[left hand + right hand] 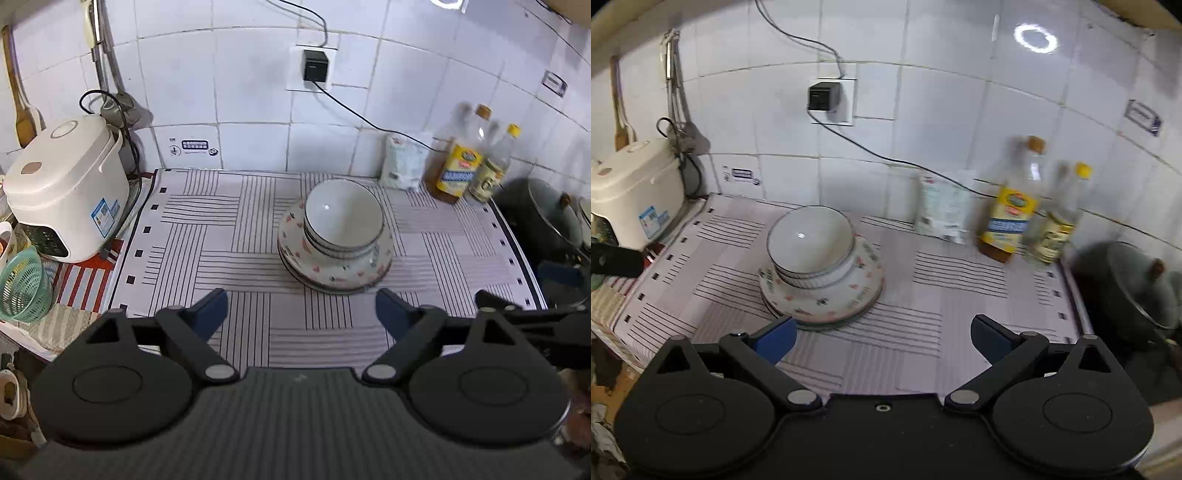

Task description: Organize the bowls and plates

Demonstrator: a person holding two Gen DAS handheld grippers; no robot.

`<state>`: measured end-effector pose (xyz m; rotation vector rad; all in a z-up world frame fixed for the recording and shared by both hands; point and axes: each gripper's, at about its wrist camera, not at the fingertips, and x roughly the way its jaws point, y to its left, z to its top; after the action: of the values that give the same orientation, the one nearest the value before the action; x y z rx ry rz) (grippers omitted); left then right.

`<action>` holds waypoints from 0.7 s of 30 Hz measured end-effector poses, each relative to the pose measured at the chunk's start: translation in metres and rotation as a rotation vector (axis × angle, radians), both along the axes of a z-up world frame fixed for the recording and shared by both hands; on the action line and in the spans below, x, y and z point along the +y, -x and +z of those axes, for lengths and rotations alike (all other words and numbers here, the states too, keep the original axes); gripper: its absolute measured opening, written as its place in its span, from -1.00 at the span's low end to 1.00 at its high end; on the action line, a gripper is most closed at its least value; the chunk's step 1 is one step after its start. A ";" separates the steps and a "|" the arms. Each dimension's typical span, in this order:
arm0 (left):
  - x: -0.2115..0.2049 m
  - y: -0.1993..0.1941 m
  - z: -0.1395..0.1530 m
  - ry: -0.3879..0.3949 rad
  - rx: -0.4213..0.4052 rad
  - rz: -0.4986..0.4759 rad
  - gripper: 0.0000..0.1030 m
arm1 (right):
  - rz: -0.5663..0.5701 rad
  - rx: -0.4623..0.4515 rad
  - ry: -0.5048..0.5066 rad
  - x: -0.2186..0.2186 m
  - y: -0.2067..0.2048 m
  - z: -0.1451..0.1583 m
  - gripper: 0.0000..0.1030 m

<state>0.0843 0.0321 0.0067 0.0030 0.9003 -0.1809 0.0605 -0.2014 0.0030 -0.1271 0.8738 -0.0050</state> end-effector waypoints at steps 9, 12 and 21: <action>-0.013 0.026 0.016 -0.051 -0.012 -0.012 0.87 | -0.100 -0.036 -0.054 -0.021 0.031 0.031 0.98; -0.020 0.034 0.022 -0.109 -0.035 -0.008 0.87 | -0.129 -0.063 -0.033 -0.028 0.034 0.036 0.98; -0.021 0.041 0.024 -0.107 -0.031 0.003 0.87 | -0.125 -0.048 -0.082 -0.026 0.039 0.038 0.98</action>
<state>0.0435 0.0116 0.0311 0.1040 0.8782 -0.1297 0.0212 -0.2272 0.0407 0.0044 0.8321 -0.0884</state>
